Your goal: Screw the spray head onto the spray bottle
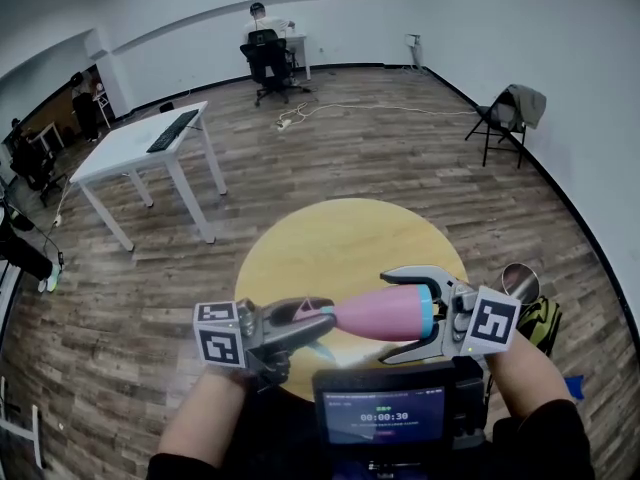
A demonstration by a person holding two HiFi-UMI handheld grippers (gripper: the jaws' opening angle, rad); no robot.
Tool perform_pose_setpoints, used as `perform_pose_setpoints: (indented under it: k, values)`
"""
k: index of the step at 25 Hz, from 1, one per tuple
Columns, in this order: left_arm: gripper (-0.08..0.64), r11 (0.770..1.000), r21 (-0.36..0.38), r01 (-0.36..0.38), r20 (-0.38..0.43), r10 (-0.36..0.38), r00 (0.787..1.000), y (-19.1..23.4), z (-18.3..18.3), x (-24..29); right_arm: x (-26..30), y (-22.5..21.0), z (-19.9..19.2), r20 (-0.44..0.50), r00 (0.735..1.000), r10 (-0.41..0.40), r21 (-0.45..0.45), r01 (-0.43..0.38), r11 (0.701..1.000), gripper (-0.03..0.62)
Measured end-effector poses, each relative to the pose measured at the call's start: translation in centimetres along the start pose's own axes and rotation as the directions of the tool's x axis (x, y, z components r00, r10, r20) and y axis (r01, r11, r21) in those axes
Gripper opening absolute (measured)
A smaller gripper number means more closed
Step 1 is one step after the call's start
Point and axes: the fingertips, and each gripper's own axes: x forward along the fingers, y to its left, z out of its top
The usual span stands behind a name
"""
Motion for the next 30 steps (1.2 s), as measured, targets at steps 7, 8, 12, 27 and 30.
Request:
perform_pose_setpoints:
  k: [7,8,12,27,30]
  values:
    - [0.173,0.900,0.433,-0.049,-0.133,0.118,0.984,-1.5,-1.0,0.6,0.0,-0.6,-1.2,0.292,0.952,0.091,0.624,-0.262,0.737,0.506]
    - [0.172,0.921,0.386,-0.051,-0.111,0.102,0.989,-1.2,-0.8,0.4,0.2,-0.8,-1.1,0.278,0.958,0.077,0.614,-0.239,0.752,0.509]
    - [0.169,0.981,0.168,-0.100,0.073,0.089,0.993,1.1,0.5,-1.3,-1.6,-4.5,-1.2,0.213,0.971,-0.113,0.529,-0.018,0.848,0.509]
    - [0.169,0.948,-0.013,-0.318,0.359,0.301,0.884,5.5,2.4,-9.2,-8.9,-9.5,-1.4,0.239,0.809,-0.537,0.504,0.369,0.781,0.154]
    - [0.169,0.941,-0.031,-0.338,0.405,0.321,0.856,5.6,2.6,-10.3,-10.2,-10.4,-2.7,0.214,0.763,-0.610,0.560,0.416,0.717,0.012]
